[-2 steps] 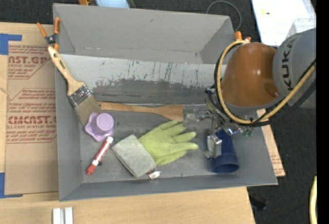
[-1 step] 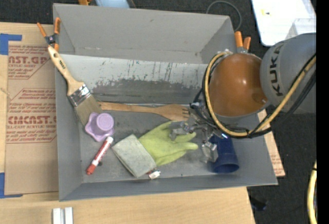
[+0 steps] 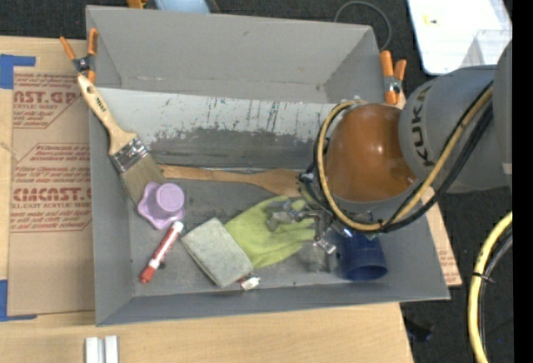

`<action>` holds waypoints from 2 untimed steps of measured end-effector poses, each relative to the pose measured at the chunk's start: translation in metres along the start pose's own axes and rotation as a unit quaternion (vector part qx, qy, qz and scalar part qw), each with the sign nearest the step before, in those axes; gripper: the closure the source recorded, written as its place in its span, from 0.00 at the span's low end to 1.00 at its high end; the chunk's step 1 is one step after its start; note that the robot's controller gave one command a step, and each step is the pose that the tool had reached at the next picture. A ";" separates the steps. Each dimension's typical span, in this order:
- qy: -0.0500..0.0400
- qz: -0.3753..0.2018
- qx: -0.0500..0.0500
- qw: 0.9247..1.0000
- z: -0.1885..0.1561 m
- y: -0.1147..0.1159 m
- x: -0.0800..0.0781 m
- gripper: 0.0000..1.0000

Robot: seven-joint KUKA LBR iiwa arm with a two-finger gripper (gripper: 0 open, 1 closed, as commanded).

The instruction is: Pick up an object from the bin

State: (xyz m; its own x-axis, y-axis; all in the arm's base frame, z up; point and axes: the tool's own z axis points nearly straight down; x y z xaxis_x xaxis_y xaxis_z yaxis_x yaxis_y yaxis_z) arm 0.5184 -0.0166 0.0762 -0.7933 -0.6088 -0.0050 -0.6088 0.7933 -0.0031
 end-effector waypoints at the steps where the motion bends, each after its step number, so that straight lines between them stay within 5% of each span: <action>1: -0.001 -0.024 -0.001 1.000 0.006 0.011 0.005 1.00; 2: -0.001 -0.024 -0.001 1.000 0.006 0.011 0.005 1.00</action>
Offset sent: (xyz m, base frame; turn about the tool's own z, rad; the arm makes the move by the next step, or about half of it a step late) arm 0.0000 0.0000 0.0000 0.0000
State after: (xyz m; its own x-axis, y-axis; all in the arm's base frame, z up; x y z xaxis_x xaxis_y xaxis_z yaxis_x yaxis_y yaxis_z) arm 0.5072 -0.0108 0.0706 -0.7629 -0.6464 -0.0060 -0.6465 0.7630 -0.0011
